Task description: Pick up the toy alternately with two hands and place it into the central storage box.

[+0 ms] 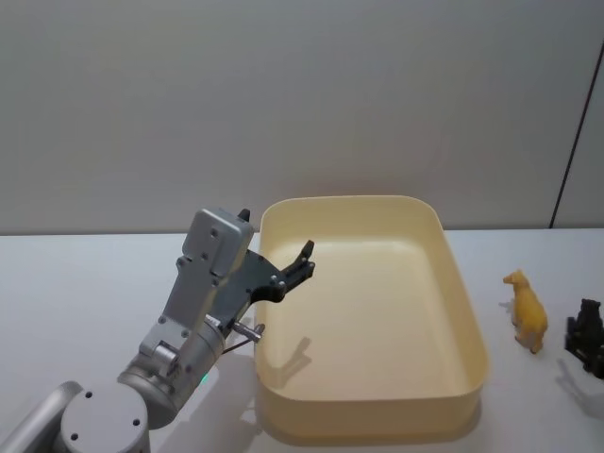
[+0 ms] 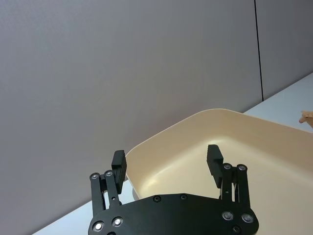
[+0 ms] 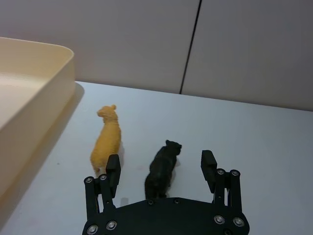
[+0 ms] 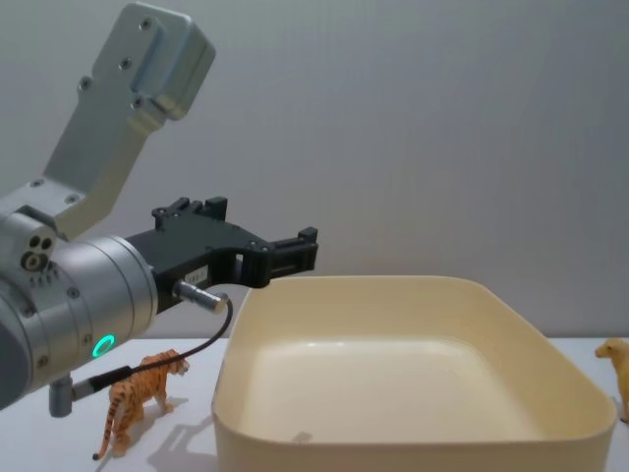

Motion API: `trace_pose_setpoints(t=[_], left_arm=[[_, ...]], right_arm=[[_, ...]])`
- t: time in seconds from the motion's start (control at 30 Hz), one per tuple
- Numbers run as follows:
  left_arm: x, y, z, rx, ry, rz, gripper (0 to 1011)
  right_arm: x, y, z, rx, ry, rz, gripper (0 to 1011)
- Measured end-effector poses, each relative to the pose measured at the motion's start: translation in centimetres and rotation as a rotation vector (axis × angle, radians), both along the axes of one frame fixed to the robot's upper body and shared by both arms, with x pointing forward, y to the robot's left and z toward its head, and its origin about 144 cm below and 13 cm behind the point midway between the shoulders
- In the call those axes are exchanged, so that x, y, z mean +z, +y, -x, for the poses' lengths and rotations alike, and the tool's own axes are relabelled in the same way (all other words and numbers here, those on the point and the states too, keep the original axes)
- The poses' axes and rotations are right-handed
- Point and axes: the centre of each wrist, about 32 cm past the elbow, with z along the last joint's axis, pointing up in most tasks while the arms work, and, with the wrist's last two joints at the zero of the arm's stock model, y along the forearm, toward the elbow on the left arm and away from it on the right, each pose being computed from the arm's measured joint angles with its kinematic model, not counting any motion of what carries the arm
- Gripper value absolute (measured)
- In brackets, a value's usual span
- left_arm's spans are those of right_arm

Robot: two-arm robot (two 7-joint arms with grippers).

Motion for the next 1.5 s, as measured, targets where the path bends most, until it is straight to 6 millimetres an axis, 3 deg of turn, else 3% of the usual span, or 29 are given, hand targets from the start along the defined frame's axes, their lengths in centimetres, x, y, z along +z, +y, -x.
trace_pose_setpoints(t=[0.43, 1.3, 1.5], left_arm=[[0.0, 0.0, 0.0, 0.000, 0.000, 0.000, 1001], [0.0, 0.0, 0.0, 0.000, 0.000, 0.000, 1002], [0.0, 0.0, 0.0, 0.000, 0.000, 0.000, 1001]], right_arm=[[-1.0, -0.9, -0.7, -0.016, 0.014, 0.020, 1001], [-2.7, 0.6, -4.9, -0.024, 0.104, -0.037, 999], [-3.0, 0.8, -5.4, -0.040, 0.113, -0.039, 871]])
